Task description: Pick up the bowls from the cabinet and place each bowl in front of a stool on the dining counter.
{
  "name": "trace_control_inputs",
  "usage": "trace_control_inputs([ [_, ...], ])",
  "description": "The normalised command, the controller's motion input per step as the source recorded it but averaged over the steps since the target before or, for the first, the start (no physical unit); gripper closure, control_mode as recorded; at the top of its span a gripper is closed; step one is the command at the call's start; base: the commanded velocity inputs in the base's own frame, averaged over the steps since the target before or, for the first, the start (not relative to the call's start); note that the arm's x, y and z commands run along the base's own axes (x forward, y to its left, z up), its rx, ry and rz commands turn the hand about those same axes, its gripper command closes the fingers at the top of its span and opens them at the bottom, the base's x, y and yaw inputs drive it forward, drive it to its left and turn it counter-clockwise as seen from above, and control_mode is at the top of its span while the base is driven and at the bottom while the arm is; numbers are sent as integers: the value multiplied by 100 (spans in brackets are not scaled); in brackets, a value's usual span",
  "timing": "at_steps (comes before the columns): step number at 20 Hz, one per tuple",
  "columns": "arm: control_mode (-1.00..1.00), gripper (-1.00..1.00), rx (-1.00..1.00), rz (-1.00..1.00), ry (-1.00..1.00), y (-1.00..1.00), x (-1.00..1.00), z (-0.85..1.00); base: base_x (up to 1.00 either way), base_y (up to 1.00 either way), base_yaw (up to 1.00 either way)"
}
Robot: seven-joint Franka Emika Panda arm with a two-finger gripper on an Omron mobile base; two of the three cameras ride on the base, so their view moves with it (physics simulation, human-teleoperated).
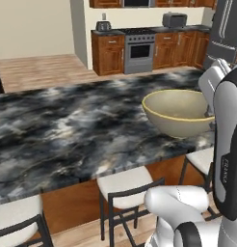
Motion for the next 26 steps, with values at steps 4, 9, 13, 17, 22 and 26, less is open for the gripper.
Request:
trace_control_inputs([
  [4, 100, 100, 0, 0, 0, 0, 0, 0, 45, 1, 10],
  [9, 100, 100, 0, 0, 0, 0, 0, 0, 33, 0, 7],
  [13, 100, 100, 0, 0, 0, 0, 0, 0, 37, -3, 12],
  [17, 100, 100, 0, 0, 0, 0, 0, 0, 32, -4, 24],
  [22, 100, 100, 0, 0, 0, 0, 0, 0, 35, 0, 24],
  [26, -100, 100, 3, 22, 2, -2, 76, -19, 0, 0, 0],
])
